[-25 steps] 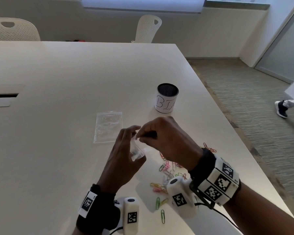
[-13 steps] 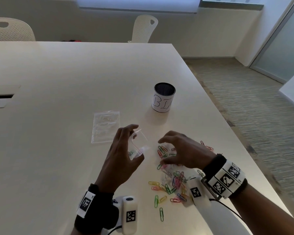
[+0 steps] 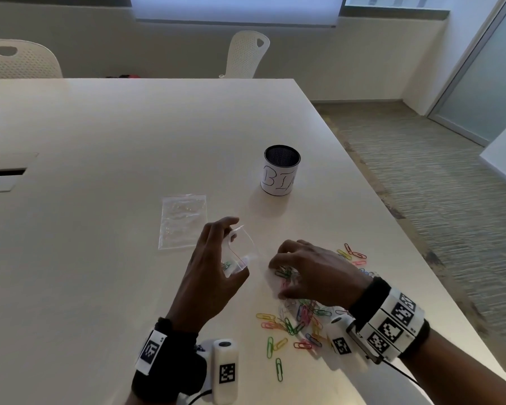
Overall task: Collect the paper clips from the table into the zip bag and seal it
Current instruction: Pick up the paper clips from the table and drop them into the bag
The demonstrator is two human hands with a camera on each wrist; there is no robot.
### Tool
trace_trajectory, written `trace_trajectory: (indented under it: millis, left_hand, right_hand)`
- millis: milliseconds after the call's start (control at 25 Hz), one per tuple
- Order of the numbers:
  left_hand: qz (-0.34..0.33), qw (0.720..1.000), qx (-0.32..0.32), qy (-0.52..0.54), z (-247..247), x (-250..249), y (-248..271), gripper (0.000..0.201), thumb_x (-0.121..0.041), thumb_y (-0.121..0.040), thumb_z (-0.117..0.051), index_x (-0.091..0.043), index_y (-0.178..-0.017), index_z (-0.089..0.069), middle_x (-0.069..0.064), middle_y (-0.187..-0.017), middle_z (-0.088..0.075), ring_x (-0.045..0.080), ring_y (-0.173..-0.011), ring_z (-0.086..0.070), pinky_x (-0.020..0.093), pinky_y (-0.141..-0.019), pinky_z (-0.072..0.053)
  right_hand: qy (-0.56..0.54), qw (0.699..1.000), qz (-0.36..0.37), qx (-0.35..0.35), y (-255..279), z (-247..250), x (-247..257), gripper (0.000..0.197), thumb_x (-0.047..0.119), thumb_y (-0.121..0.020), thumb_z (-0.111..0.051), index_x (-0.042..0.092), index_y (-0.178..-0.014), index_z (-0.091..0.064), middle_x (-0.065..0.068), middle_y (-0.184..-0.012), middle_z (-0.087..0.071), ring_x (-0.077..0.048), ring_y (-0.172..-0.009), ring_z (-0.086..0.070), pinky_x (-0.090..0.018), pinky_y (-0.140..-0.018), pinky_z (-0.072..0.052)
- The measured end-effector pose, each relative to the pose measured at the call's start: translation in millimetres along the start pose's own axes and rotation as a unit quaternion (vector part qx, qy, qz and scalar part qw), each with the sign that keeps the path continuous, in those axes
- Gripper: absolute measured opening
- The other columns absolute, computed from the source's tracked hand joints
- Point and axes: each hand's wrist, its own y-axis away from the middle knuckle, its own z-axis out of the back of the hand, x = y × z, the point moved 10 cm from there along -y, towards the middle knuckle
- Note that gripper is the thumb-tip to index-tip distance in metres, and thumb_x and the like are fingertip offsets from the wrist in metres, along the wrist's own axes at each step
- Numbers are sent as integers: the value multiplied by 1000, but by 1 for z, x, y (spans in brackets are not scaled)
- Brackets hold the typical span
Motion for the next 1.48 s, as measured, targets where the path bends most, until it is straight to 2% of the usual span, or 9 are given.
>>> trace_trajectory:
  millis: [80,200,400,680,840,960,1080,1320,1480]
  left_hand:
    - [2,1000,0,3,0,0,0,80,-15,-82,-83,-30,-147,-39,-13,-131,-45,-9,-119,-49,-6,-82,-40]
    - [3,1000,1,5,-1,1,0,80,-15,-82,-84,-30,-146,-39,-12,-132,-45,-4,-123,-47,-6,-82,-40]
    - [2,1000,0,3,-1,1,0,80,-16,-82,-84,-31,-146,-39,-13,-131,-46,-19,-120,-46,-5,-83,-41]
    - [3,1000,3,3,-2,0,0,81,-18,-81,-84,-33,-146,-38,-15,-132,-44,-27,-121,-38,-7,-80,-40]
    - [2,1000,8,-1,-3,2,0,81,-21,-81,-84,-34,-146,-37,-17,-131,-42,-18,-117,-45,-8,-81,-39]
    - [0,1000,5,-1,-3,1,0,82,-20,-80,-84,-31,-146,-38,-15,-132,-43,-8,-119,-44,-8,-82,-37]
    - [-3,1000,4,-2,-2,0,0,82,-18,-79,-85,-29,-146,-39,-12,-132,-45,-5,-118,-45,-6,-83,-39]
    - [9,1000,5,-2,-2,1,0,83,-15,-78,-85,-28,-146,-40,-8,-135,-48,5,-113,-51,-2,-81,-44]
    - [10,1000,7,-3,-1,1,-1,81,-13,-79,-84,-24,-146,-41,-2,-136,-49,11,-116,-52,-2,-82,-44]
  right_hand:
    - [17,1000,-3,12,4,-5,-1,55,47,-88,-75,33,-138,-58,14,-136,-52,-8,-119,-53,-20,-85,-43]
    - [-11,999,18,-30,6,-5,6,24,31,-97,-68,26,-121,-68,8,-125,-60,-10,-108,-63,-20,-86,-52]
    - [-14,999,4,-47,3,-5,12,14,19,-103,-58,16,-107,-71,2,-112,-62,-11,-88,-68,-23,-77,-60]
    - [-93,992,-36,-74,1,13,-9,4,13,-93,-73,13,-94,-77,2,-96,-73,-4,-76,-67,-9,-65,-53]
    - [-232,960,-74,-135,7,37,-25,6,11,-87,-80,16,-91,-80,4,-84,-78,-7,-76,-75,-16,-72,-60]
    - [-361,910,-63,-191,13,61,-15,6,7,-86,-80,11,-91,-79,-4,-81,-80,-16,-78,-78,-29,-79,-64]
    - [-447,861,-36,-241,16,82,6,8,4,-87,-79,6,-94,-78,-7,-84,-80,-20,-81,-78,-27,-83,-64]
    - [-260,931,31,-253,-1,88,57,13,8,-88,-79,14,-100,-81,2,-93,-80,2,-76,-72,-14,-79,-60]
    - [-234,939,36,-251,1,94,59,19,10,-89,-78,15,-107,-81,3,-101,-81,11,-77,-70,-6,-80,-56]
